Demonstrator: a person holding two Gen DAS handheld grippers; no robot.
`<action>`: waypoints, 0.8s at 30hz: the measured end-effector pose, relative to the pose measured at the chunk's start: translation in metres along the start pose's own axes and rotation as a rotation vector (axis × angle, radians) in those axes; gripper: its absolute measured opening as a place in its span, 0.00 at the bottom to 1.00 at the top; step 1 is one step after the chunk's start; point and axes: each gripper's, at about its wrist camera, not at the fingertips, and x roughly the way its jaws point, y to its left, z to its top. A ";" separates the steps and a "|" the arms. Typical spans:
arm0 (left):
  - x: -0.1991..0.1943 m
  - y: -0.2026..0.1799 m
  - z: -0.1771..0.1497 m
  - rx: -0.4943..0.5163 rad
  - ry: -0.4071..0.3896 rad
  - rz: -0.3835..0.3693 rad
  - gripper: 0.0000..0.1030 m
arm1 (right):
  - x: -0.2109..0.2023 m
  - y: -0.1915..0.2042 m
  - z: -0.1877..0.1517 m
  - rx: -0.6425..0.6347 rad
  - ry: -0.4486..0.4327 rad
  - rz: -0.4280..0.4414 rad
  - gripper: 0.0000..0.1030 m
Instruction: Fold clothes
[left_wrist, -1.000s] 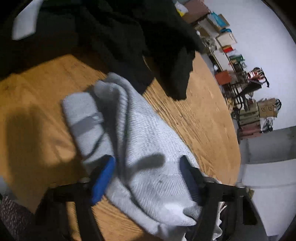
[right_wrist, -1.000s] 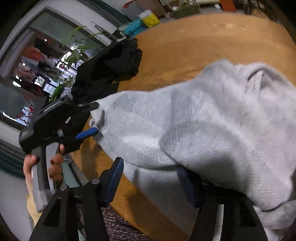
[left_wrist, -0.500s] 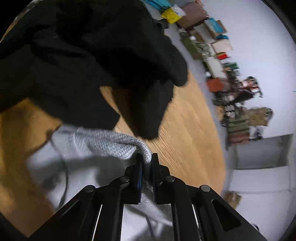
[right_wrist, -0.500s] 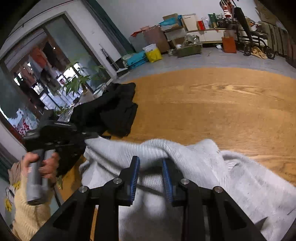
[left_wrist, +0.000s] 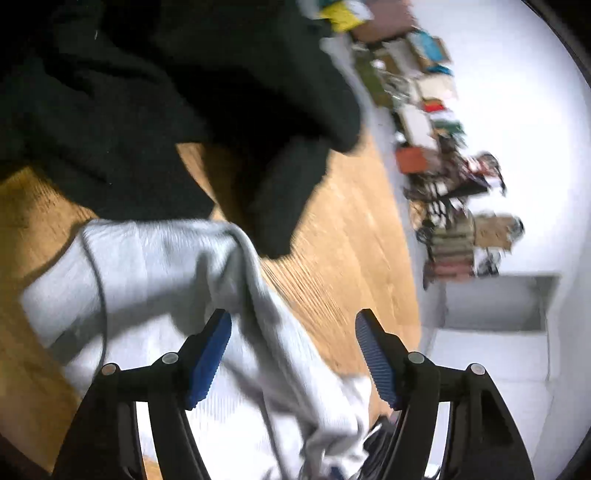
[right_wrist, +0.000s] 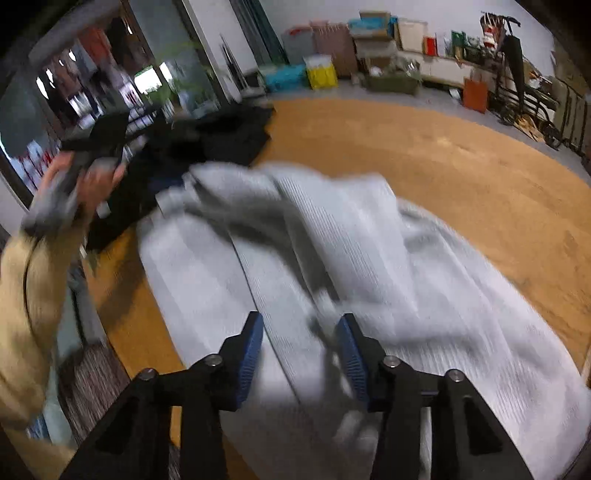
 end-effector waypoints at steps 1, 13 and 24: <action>-0.003 0.000 -0.005 0.016 0.001 -0.005 0.69 | 0.009 0.003 0.010 -0.001 -0.012 0.011 0.39; 0.026 -0.011 -0.067 0.451 -0.124 0.208 0.10 | 0.109 -0.004 0.124 0.128 0.048 -0.141 0.16; 0.102 -0.022 -0.052 0.449 -0.100 0.299 0.10 | 0.075 -0.016 0.102 0.081 0.071 -0.038 0.39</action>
